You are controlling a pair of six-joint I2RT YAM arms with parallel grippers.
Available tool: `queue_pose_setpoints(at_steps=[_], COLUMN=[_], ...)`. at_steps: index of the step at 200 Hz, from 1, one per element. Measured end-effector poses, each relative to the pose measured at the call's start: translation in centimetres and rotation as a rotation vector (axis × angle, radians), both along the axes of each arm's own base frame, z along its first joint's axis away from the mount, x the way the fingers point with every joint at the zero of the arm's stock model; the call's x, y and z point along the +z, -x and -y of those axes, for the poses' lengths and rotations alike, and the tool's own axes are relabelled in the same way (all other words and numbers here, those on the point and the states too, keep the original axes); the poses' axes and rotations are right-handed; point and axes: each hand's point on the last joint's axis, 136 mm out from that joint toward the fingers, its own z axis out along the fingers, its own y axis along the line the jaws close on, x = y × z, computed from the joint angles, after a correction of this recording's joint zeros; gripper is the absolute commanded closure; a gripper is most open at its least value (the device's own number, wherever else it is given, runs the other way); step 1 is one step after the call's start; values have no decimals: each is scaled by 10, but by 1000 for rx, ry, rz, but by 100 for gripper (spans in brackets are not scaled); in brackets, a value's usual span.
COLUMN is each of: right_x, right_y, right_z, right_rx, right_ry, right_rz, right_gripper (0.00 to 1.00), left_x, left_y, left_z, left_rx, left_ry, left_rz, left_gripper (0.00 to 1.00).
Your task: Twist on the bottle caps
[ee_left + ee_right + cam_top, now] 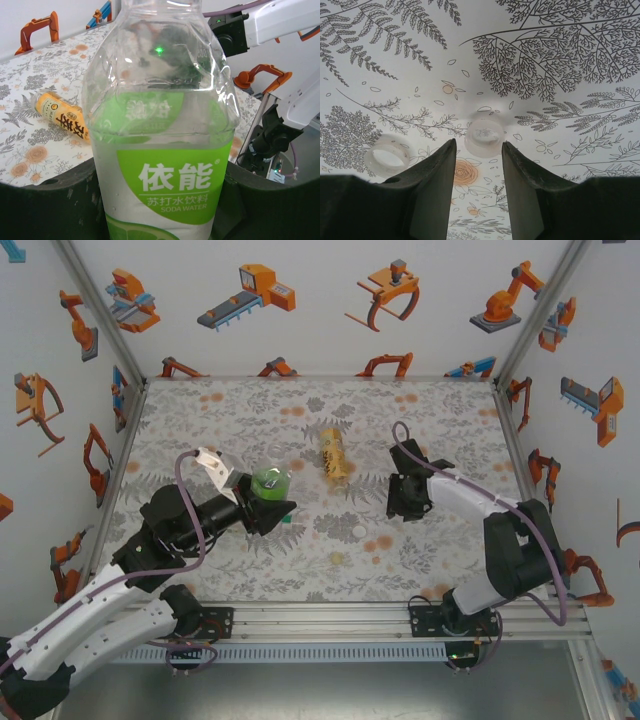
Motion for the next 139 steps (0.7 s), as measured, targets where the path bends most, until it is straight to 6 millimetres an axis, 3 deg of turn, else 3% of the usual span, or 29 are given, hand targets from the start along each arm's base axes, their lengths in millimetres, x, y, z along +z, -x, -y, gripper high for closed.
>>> queue_pose_setpoints(at_steps=[139], right_x=[-3], right_y=[0], right_z=[-2], right_rx=[1], right_ry=[-12], right_rz=[-9], right_gripper=[58], left_x=[5], left_y=[-1], left_z=[-5], left_rx=[23], left_ry=[19], left_rz=[6], left_gripper=[100])
